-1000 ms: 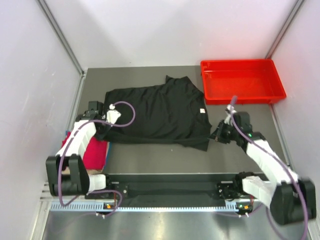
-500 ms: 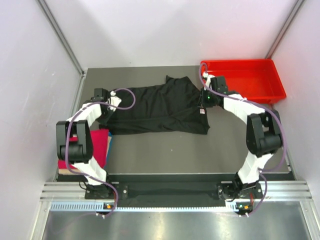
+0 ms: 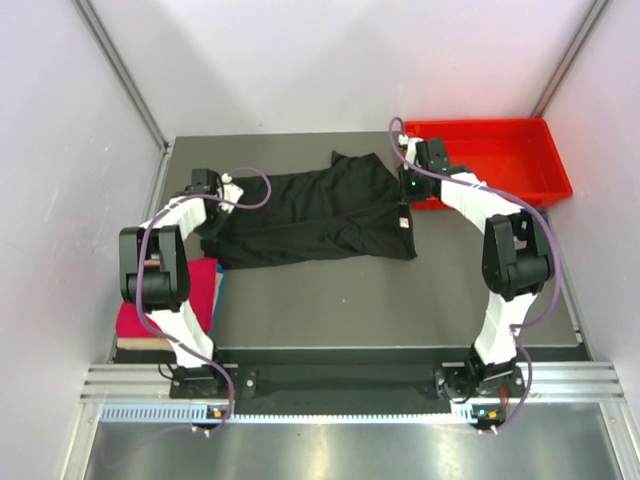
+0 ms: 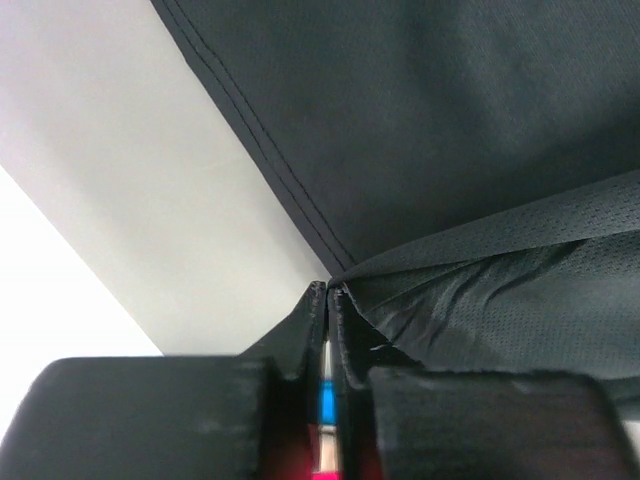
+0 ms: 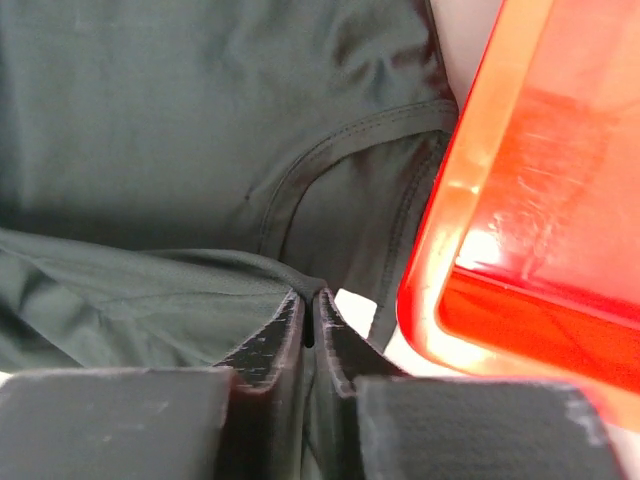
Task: Fold and stack the t-shirts
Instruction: Fold the tshirt
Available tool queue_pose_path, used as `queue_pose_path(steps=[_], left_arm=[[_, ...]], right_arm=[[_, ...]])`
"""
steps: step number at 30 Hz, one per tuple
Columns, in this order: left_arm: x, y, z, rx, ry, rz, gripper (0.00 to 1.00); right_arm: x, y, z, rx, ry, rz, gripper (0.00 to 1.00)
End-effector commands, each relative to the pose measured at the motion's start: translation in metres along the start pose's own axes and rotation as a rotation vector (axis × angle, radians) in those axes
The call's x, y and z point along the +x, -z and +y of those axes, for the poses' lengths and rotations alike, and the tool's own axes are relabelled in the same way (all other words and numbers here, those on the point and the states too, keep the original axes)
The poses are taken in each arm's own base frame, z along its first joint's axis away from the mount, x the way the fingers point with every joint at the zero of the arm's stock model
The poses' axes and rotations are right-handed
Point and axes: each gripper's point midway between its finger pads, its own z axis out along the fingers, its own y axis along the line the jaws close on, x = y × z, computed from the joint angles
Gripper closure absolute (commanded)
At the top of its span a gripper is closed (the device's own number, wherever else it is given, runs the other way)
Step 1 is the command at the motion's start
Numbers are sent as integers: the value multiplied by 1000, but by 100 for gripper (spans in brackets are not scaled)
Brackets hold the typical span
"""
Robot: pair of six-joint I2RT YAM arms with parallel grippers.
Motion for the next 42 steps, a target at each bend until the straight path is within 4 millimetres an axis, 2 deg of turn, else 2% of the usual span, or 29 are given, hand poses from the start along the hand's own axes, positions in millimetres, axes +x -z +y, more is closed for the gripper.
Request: queue_pose_path(steps=[1, 2, 4, 5, 6, 7, 8, 9, 10, 11, 13, 14, 15, 16, 17, 21, 25, 28, 29, 31, 32, 36, 38, 39, 40, 42], left_arm=[[-18, -1, 21, -74, 34, -34, 87], [-19, 0, 24, -83, 46, -34, 73], [-25, 7, 32, -112, 71, -47, 63], [-29, 12, 34, -119, 86, -66, 61], [-34, 18, 36, -120, 95, -93, 60], [-43, 34, 41, -135, 112, -142, 58], [-48, 42, 39, -127, 113, -178, 58], [-50, 48, 32, -113, 106, -197, 57], [-57, 62, 27, -91, 94, -249, 57], [-58, 66, 13, -38, 64, -270, 57], [-52, 74, -25, 40, -49, -287, 59], [-46, 74, -34, 37, -117, -276, 60], [-31, 66, -61, 67, -221, -238, 60], [-25, 65, -65, 41, -263, -220, 60], [-5, 55, -78, 50, -321, -171, 59], [4, 43, -89, -13, -390, -136, 56], [1, 37, -94, 4, -378, -142, 55], [8, 31, -106, 58, -396, -133, 55], [14, 27, -109, 65, -401, -118, 55], [21, 22, -113, 77, -416, -99, 56], [27, 19, -115, 85, -427, -87, 57], [33, 16, -121, 110, -437, -76, 60], [32, 14, -121, 106, -434, -82, 65], [33, 11, -123, 110, -427, -79, 73], [33, 9, -123, 108, -423, -80, 87], [32, 5, -124, 108, -405, -73, 100]], right_arm=[[-19, 0, 4, 2, 40, -36, 88], [-20, 2, 7, -6, 40, -34, 60], [-27, 10, 12, -14, 29, -44, 46], [-28, 16, 15, -18, 12, -46, 37], [-29, 21, 18, -18, 2, -56, 34], [-38, 38, 18, -8, -8, -100, 31], [-39, 45, 20, -2, -19, -117, 30], [-22, 47, 17, 14, -63, -94, 29], [-23, 60, 17, 34, -80, -121, 28], [4, 54, 14, 43, -115, -70, 26], [28, 57, 15, 38, -136, -20, 26], [52, 54, 15, 36, -159, 36, 25], [62, 54, 19, 18, -169, 55, 25], [65, 57, 20, 11, -178, 48, 25], [82, 56, 21, 11, -193, 79, 24], [101, 50, 19, 14, -212, 97, 22], [115, 37, 18, 0, -239, 128, 25], [127, 32, 12, 8, -266, 144, 37], [135, 31, 8, 13, -285, 155, 46], [136, 31, 11, -23, -306, 143, 55], [143, 30, 8, -28, -331, 154, 58], [145, 30, 9, -61, -362, 152, 63], [148, 28, 7, -61, -372, 160, 64], [149, 28, 7, -67, -376, 163, 68], [150, 25, 6, -72, -380, 160, 79], [156, 24, -2, -82, -433, 163, 91]])
